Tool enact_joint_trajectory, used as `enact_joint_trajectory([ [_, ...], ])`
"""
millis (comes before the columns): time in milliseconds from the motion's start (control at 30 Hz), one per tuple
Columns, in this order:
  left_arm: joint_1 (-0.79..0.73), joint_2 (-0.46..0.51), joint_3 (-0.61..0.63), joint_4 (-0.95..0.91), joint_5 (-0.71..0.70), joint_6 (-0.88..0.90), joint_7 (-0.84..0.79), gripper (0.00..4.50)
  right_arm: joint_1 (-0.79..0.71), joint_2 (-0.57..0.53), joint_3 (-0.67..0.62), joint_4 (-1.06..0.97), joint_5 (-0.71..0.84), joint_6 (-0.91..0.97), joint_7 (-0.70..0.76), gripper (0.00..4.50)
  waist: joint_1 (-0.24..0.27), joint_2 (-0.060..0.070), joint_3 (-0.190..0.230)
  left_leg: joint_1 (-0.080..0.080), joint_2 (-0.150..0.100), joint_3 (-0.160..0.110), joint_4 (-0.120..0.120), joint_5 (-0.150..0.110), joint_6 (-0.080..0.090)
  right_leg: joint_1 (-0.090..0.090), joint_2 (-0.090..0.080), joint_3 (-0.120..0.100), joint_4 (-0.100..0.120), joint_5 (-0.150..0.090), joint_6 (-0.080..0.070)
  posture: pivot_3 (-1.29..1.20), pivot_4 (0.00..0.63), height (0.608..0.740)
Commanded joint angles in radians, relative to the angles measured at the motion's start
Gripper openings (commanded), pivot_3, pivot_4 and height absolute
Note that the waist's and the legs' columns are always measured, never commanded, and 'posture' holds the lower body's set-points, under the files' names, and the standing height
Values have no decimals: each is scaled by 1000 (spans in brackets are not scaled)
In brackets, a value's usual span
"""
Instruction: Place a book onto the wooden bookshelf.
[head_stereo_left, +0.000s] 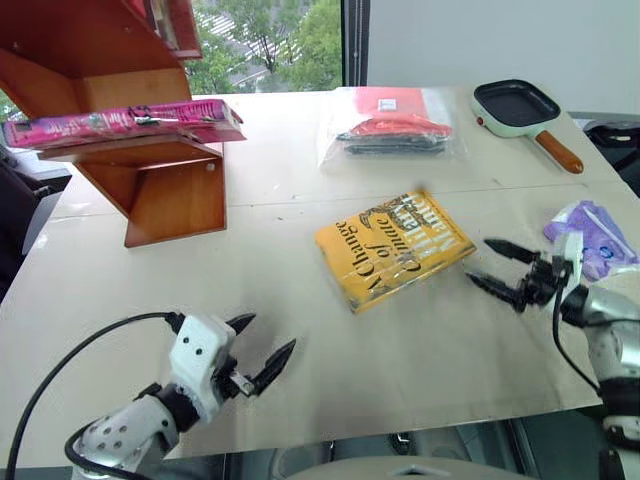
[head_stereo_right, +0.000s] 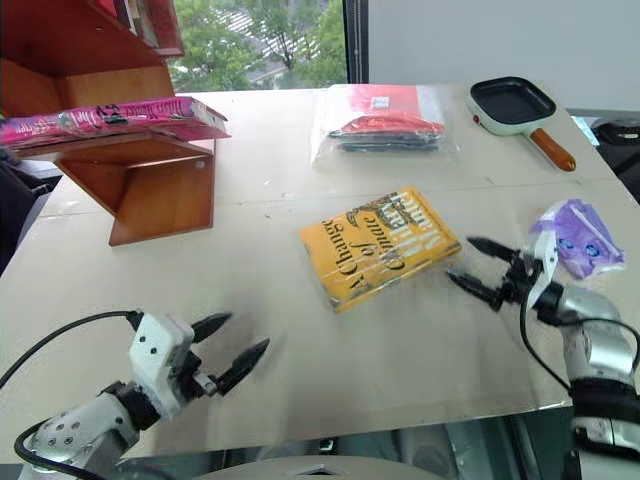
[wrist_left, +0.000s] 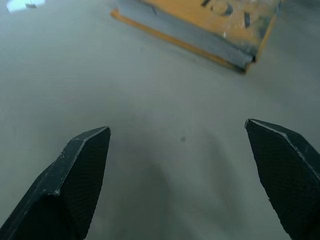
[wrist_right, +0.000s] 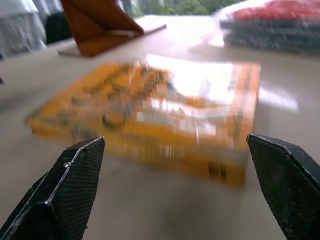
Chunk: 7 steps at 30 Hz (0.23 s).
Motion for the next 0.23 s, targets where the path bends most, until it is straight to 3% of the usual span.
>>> enact_joint_trajectory([
  [33,21,-2,-44,86,11,-35,45,4439,78,-43,-50,-53,-18,-76,-15,4500,-9,0,0,6,0,0,0,0,0,6,1,0,0,-1,1,0,150,735],
  [233,-10,15,-87,200,34,-173,63,4439,151,-36,-49,-88,-28,-100,-79,4500,-14,0,-2,12,3,3,0,0,0,9,3,0,0,-1,1,0,150,735],
])
